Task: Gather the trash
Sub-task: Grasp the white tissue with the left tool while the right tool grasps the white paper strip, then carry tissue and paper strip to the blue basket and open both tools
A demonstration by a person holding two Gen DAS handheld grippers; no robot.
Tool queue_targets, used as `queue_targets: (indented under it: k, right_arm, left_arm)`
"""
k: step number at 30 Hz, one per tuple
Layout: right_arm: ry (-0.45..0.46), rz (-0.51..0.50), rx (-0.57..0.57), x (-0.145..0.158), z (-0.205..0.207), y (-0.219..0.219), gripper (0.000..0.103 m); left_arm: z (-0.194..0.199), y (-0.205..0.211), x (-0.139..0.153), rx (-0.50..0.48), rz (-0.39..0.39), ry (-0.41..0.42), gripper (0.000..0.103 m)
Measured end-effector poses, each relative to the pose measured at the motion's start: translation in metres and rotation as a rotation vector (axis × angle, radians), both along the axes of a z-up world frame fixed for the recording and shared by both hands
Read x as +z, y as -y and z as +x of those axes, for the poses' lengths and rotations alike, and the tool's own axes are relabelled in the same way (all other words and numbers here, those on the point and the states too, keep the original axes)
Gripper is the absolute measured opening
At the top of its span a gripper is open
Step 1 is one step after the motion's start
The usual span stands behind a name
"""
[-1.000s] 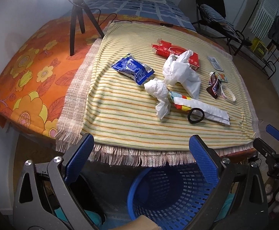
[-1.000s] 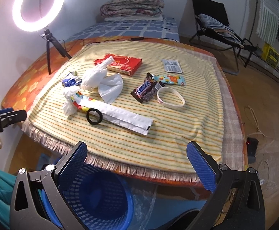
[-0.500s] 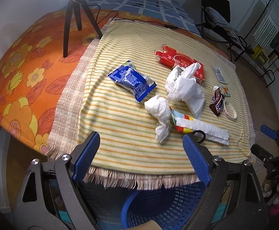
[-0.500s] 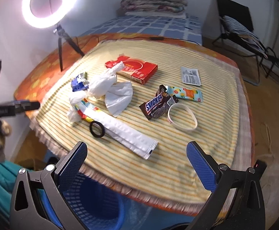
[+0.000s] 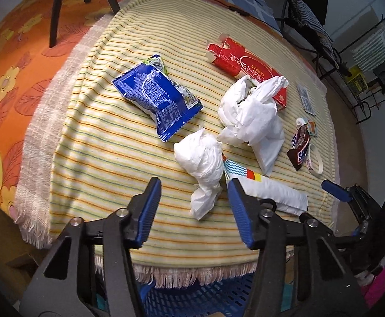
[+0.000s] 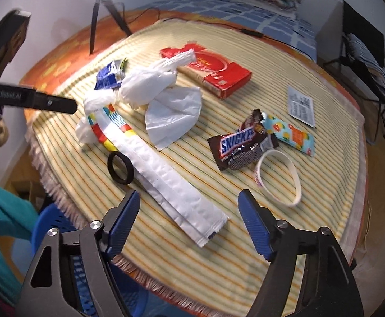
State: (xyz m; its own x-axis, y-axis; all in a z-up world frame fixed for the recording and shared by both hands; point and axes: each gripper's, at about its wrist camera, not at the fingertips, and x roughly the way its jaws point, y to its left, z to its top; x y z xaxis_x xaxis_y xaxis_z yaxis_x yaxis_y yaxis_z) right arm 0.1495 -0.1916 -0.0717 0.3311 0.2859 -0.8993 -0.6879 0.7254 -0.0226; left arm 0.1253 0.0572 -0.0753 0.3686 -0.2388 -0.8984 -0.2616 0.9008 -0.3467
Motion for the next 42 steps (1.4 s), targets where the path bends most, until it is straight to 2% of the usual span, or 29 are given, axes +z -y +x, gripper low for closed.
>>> queue_targets:
  k: [4, 10, 15, 18, 21, 27, 32, 42]
  right_arm:
    - [-0.027, -0.028, 0.05, -0.012, 0.005, -0.009, 0.067]
    - [-0.063, -0.052, 0.089, -0.027, 0.01, -0.016, 0.055]
    - [-0.073, -0.062, 0.112, -0.035, 0.011, -0.023, 0.052]
    - [-0.087, -0.055, 0.122, -0.037, 0.011, -0.025, 0.043]
    - [-0.086, -0.054, 0.12, -0.038, 0.013, -0.025, 0.041]
    - [-0.122, -0.017, 0.108, -0.035, 0.011, -0.02, 0.023]
    - [-0.115, 0.005, 0.097, -0.028, 0.005, -0.016, 0.013]
    - [-0.063, 0.081, 0.076, 0.005, -0.01, -0.008, 0.011]
  left_arm:
    - [0.011, 0.003, -0.006, 0.002, 0.002, -0.01, 0.046]
    - [0.022, 0.011, -0.015, -0.022, 0.014, -0.021, 0.037]
    - [0.025, 0.012, -0.018, -0.031, 0.023, -0.022, 0.027]
    - [0.025, 0.015, -0.017, -0.04, 0.031, -0.012, 0.025]
    - [0.025, 0.018, -0.016, -0.045, 0.041, -0.003, 0.021]
    - [0.022, 0.012, -0.007, -0.035, 0.054, 0.024, 0.02]
    - [0.015, 0.008, 0.002, -0.036, 0.066, 0.049, 0.019]
    - [-0.003, 0.005, 0.024, -0.037, 0.067, 0.112, 0.018]
